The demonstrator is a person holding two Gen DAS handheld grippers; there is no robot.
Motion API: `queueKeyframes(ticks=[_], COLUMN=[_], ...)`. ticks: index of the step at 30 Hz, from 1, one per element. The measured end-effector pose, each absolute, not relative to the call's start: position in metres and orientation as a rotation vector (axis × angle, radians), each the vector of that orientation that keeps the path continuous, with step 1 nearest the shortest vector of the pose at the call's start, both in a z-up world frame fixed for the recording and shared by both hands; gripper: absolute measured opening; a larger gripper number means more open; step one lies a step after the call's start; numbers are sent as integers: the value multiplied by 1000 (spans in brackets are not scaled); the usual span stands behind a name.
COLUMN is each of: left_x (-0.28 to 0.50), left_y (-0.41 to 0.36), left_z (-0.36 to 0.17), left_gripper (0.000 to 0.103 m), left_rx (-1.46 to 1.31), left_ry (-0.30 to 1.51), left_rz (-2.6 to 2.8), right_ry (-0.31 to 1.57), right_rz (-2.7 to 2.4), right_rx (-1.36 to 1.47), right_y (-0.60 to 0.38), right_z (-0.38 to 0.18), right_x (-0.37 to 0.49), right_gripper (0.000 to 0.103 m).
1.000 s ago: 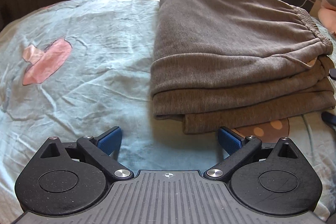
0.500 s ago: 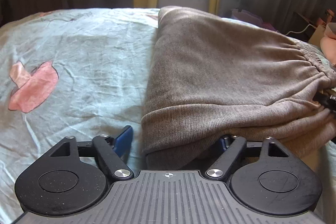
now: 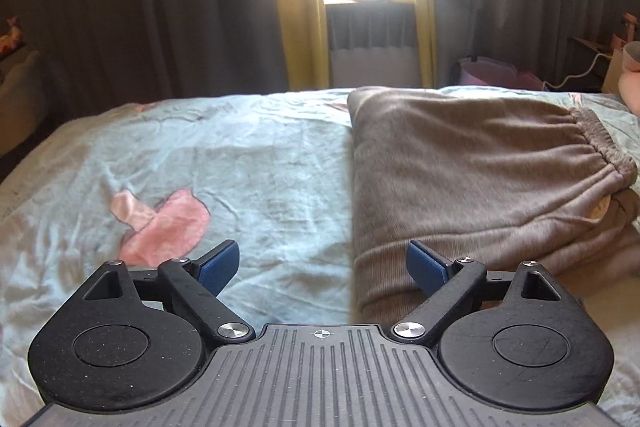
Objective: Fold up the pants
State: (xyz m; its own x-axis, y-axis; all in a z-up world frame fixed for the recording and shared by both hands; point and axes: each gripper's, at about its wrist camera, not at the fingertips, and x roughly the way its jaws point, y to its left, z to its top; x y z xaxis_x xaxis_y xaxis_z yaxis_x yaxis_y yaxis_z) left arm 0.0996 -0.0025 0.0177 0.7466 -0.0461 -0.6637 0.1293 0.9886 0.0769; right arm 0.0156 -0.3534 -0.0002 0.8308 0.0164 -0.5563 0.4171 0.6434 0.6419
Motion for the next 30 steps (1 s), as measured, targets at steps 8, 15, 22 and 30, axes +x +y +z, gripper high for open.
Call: queueKeyframes(ticks=[8, 15, 22, 30], left_x=[128, 132, 121, 120], left_y=[-16, -14, -2, 0], left_z=[-6, -21, -9, 9], left_gripper=[96, 97, 97, 96], left_rx=[131, 132, 124, 103], left_ry=[836, 883, 851, 816], left_rz=[-111, -118, -136, -110], right_ry=[580, 624, 497, 564], right_rz=[-210, -205, -138, -312], right_rx=[954, 1006, 945, 802], right_y=[-378, -378, -379, -383], right_z=[-20, -40, -14, -24], right_x=[49, 98, 50, 36], right_gripper=[43, 34, 22, 62])
